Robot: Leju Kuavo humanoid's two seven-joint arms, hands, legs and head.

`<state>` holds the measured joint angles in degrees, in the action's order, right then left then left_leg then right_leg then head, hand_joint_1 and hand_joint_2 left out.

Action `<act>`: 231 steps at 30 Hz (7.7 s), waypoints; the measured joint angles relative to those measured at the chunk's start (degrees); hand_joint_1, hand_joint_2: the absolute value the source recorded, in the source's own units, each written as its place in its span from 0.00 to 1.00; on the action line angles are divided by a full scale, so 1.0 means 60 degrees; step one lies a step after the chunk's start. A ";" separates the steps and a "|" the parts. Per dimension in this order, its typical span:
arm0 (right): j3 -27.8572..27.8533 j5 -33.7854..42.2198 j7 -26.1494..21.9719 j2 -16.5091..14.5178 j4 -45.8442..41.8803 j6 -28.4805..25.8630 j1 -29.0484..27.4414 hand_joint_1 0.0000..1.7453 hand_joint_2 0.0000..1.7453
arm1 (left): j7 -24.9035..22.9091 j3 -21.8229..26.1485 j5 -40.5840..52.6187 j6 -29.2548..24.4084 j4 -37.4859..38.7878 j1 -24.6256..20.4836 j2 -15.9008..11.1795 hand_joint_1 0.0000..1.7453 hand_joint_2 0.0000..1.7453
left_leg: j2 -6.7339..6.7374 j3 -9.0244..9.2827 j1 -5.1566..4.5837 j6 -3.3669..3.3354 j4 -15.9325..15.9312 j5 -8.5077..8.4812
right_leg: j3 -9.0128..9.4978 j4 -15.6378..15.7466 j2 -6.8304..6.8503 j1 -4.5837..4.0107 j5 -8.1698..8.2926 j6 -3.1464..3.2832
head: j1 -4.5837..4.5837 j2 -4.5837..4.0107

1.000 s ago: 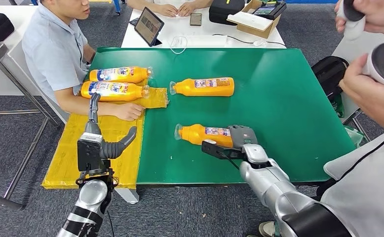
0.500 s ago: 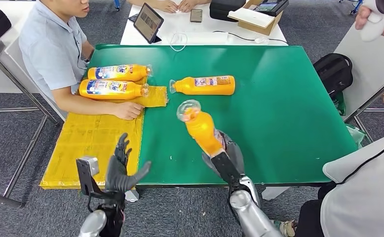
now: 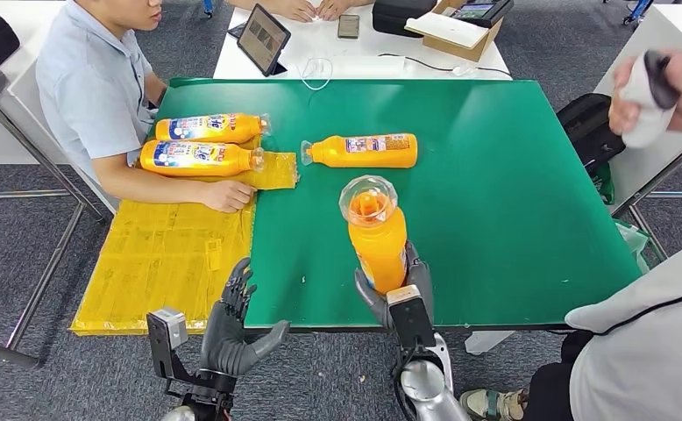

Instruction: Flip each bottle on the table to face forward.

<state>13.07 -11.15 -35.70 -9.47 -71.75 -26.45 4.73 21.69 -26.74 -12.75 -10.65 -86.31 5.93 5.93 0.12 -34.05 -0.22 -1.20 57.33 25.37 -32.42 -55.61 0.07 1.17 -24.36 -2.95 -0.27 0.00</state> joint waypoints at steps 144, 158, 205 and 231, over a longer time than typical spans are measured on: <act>0.1757 -0.1087 -0.0720 0.0869 0.1051 -0.1443 -0.0621 0.00 0.00 | 0.2566 0.3122 0.6919 -0.4912 0.1115 -0.2619 0.0984 1.00 1.00 | -0.0010 -0.0012 -0.0004 0.0000 0.0003 -0.0004 | -0.0013 0.0000 0.0010 0.0003 0.0001 -0.0001 | -0.0002 0.0000; 0.1691 -0.1302 -0.0721 0.0673 0.1152 -0.0786 -0.0326 0.00 0.00 | -0.2327 0.4521 1.5184 -0.4914 0.6170 -0.4519 0.0849 1.00 0.50 | -0.0007 -0.0007 -0.0002 -0.0004 0.0002 -0.0011 | -0.0005 -0.0009 0.0006 0.0002 0.0004 -0.0001 | -0.0002 0.0000; 0.0719 -0.6114 0.0195 0.1338 0.2038 -0.2164 0.0594 0.00 1.00 | 0.2756 0.0335 0.3413 -0.3890 0.1955 -0.2352 0.1292 0.00 1.00 | -0.0062 -0.0013 -0.0014 -0.0023 0.0005 -0.0026 | 0.0017 0.0003 0.0087 0.0008 0.0006 -0.0004 | -0.0002 0.0000; -0.0906 -0.8941 0.1806 0.2213 0.6364 -0.2187 0.3758 0.00 1.00 | 0.2403 -0.0346 0.3336 -0.4398 0.1034 -0.1237 0.0941 0.00 1.00 | -0.0063 -0.0017 -0.0014 -0.0024 0.0007 -0.0029 | 0.0012 0.0000 0.0087 0.0007 0.0009 -0.0008 | -0.0005 0.0000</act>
<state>7.63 -64.79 -24.86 3.81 -33.56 -39.58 27.28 36.11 -28.82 7.27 -37.04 -80.10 -1.49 11.57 -0.26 -34.15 -0.31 -1.35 57.37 25.20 -32.35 -55.61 0.60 1.21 -24.31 -3.00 -0.30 0.00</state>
